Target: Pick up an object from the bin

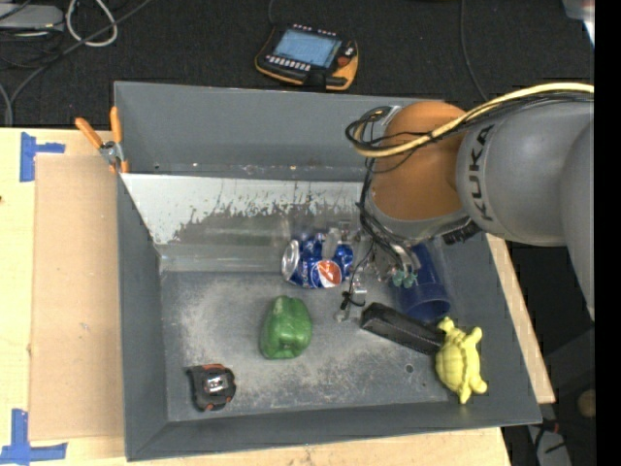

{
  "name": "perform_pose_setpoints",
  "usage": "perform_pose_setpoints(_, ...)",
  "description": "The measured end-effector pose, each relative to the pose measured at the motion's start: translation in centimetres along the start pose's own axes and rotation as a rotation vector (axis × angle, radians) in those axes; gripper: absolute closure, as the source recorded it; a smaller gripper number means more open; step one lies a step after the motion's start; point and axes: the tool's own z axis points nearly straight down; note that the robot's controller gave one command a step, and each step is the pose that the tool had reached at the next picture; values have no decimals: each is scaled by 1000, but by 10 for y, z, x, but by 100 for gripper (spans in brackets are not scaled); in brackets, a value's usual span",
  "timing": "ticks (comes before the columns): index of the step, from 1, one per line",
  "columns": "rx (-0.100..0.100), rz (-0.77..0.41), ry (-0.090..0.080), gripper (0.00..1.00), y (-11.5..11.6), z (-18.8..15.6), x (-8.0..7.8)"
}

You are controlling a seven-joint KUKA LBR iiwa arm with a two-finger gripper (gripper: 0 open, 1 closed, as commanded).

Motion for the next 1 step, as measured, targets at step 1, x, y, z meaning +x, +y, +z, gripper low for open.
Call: perform_pose_setpoints(1,0,1,-7,0,0,-5,-1)
